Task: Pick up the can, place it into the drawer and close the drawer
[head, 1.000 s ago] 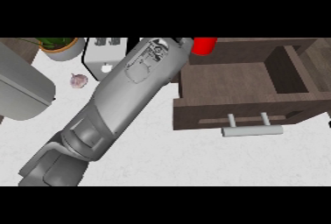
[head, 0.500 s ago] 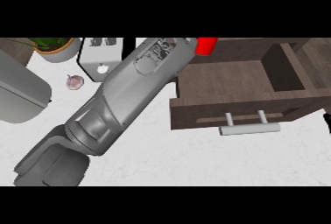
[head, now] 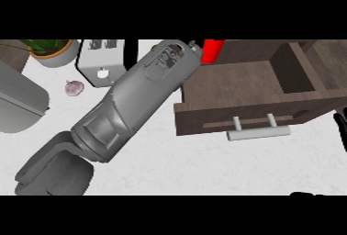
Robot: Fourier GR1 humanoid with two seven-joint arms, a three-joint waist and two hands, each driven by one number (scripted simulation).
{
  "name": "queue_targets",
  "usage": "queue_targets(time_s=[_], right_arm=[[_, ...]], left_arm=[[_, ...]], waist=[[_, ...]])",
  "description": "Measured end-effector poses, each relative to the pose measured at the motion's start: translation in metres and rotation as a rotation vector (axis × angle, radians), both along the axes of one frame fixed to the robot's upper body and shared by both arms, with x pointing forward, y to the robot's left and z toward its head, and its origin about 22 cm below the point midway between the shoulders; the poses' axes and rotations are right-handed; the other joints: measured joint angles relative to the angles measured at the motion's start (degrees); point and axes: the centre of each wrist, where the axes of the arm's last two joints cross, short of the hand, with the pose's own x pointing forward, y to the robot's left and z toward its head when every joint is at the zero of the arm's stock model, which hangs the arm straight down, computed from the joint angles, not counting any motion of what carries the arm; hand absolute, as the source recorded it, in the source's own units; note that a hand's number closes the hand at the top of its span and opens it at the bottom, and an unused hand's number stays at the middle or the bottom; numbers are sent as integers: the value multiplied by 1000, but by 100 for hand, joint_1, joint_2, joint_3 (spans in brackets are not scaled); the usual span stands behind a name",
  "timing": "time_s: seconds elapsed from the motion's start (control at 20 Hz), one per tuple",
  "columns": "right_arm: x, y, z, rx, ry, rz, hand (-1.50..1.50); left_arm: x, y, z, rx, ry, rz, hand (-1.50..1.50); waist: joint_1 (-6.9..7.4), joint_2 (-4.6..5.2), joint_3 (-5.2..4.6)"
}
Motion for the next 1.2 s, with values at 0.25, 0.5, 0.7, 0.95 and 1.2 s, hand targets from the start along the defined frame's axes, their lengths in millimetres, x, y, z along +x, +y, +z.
queue_targets(time_s=[0.25, 0.5, 0.7, 0.95, 1.2], right_arm=[[5, -1, 1, 2, -4, 7, -150], [11, 3, 4, -5, -19, 20, -150], [13, 2, 4, -18, -22, 27, -150], [13, 5, 6, -18, -21, 36, -150], [13, 4, 10, -21, -29, 34, -150]], left_arm=[[3, 3, -10, 44, -4, 19, 150], [4, 6, -20, 77, -24, 40, -150], [5, 10, -29, 82, -19, 72, -150], [4, 14, -42, 78, -18, 113, -150], [4, 14, -42, 64, -27, 136, -150]], waist=[[-72, 23, 1], [-134, 44, 2], [-177, 56, 2], [-212, 59, 0], [-217, 62, -1]])
